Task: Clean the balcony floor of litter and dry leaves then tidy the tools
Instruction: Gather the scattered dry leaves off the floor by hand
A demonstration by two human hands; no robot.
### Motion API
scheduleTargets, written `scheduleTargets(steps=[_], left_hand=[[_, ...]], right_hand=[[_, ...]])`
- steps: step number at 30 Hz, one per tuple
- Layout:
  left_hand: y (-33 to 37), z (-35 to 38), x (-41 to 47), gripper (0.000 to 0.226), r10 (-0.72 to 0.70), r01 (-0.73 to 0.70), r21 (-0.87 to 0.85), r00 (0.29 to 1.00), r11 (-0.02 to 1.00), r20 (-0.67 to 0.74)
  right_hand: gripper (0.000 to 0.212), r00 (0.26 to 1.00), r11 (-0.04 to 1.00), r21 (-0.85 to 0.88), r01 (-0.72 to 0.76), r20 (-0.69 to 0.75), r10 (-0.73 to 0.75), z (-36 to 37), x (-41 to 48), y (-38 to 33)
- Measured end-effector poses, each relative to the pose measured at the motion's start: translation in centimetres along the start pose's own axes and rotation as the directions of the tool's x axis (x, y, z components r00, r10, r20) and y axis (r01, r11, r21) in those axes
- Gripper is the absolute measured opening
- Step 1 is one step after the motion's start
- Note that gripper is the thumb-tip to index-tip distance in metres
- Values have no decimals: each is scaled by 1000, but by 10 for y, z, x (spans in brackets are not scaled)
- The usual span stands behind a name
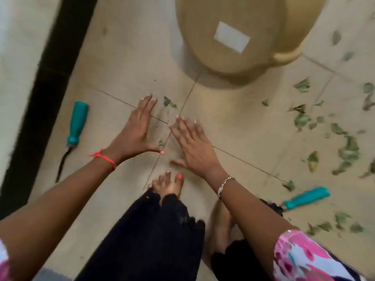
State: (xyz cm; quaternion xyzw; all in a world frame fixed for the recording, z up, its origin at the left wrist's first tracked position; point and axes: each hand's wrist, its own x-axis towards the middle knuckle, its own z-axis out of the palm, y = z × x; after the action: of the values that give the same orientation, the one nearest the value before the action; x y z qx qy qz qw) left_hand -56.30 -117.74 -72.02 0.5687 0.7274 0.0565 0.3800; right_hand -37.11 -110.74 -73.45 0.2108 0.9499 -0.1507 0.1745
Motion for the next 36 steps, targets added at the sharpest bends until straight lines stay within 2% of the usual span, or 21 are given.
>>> scheduleTargets(steps=[3, 7, 12, 15, 17, 22, 25, 27, 29, 32, 36], left_hand=[[-19, 8, 23, 129, 136, -136, 107, 991, 985, 8], [-31, 4, 51, 132, 257, -261, 364, 965, 894, 62], [-32, -16, 89, 139, 398, -411, 484, 907, 772, 136], [-33, -20, 99, 136, 451, -452, 517, 882, 727, 138], [-33, -20, 100, 133, 467, -463, 468, 877, 753, 115], [-44, -24, 94, 129, 478, -486, 194, 874, 852, 90], [-45, -30, 69, 127, 376, -374, -51, 926, 926, 39], [-50, -26, 52, 122, 296, -294, -120, 955, 948, -2], [-57, -19, 39, 113, 275, -278, -120, 960, 953, -47], [-68, -14, 32, 101, 259, -267, -114, 962, 957, -81], [-62, -13, 33, 103, 165, -202, -175, 965, 964, -203]], right_hand=[[108, 974, 985, 132, -107, -185, 131, 18, 41, 12], [111, 953, 986, 161, -29, -293, 76, 23, 57, 23], [118, 947, 989, 136, -64, -303, 104, 17, 74, 36], [113, 945, 992, 118, -52, -316, 87, 14, 80, 41], [101, 938, 994, 113, 6, -345, 34, 13, 82, 44], [80, 917, 980, 101, 171, -380, -121, 17, 90, 45], [82, 924, 965, 137, 224, -344, -166, 10, 83, 38], [93, 937, 971, 156, 184, -326, -125, 13, 72, 26], [100, 928, 984, 64, 165, -347, -133, 25, 63, 6], [101, 900, 992, -38, 123, -417, -127, 46, 67, -18], [84, 861, 985, 116, -125, -481, 165, 34, 88, -18]])
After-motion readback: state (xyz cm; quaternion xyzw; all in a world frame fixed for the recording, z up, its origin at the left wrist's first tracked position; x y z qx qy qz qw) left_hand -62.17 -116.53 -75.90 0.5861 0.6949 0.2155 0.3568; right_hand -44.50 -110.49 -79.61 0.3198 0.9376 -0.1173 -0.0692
